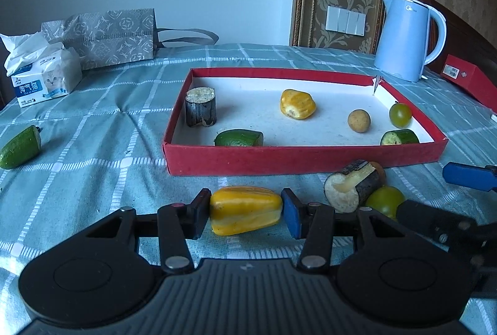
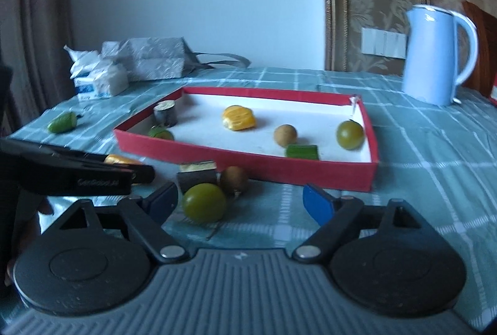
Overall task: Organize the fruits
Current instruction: 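Lift the yellow pepper with the left gripper while the right moves to the round green fruit, then grasp the round green fruit with the right gripper while the left holds the pepper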
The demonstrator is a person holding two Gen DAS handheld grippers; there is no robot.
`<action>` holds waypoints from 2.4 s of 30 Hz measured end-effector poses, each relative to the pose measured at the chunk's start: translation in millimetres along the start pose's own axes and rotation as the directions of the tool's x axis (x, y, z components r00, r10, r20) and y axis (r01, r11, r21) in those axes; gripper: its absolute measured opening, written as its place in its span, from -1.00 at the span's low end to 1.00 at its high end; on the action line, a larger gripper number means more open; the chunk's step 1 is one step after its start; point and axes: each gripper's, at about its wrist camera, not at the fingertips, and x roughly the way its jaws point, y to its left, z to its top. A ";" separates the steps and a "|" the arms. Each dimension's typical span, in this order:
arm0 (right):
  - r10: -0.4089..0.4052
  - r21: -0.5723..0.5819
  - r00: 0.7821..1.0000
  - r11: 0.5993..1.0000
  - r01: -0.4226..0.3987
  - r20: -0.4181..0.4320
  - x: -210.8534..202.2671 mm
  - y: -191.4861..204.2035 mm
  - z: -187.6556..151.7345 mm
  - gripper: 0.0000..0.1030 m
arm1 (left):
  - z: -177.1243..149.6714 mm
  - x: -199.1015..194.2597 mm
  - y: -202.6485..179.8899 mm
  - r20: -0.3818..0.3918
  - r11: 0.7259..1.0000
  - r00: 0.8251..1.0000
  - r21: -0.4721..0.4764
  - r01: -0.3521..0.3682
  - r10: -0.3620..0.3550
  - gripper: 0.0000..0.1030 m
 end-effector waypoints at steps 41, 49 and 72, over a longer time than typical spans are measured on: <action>0.025 -0.075 0.990 0.997 -0.036 -0.141 37.2 21.4 4.1 -0.26 | -0.6 1.9 0.7 -0.008 1.000 1.000 0.001 -0.002 0.002 -0.07; 0.022 -0.056 0.991 0.998 -0.029 -0.129 33.5 19.8 3.3 -0.35 | -0.5 1.7 0.6 -0.008 1.000 1.000 0.001 -0.002 0.002 -0.07; 0.027 0.071 0.996 0.997 -0.021 -0.084 4.3 -15.9 -2.4 -0.36 | -1.0 1.3 0.1 -0.007 1.000 1.000 0.004 -0.003 0.003 -0.07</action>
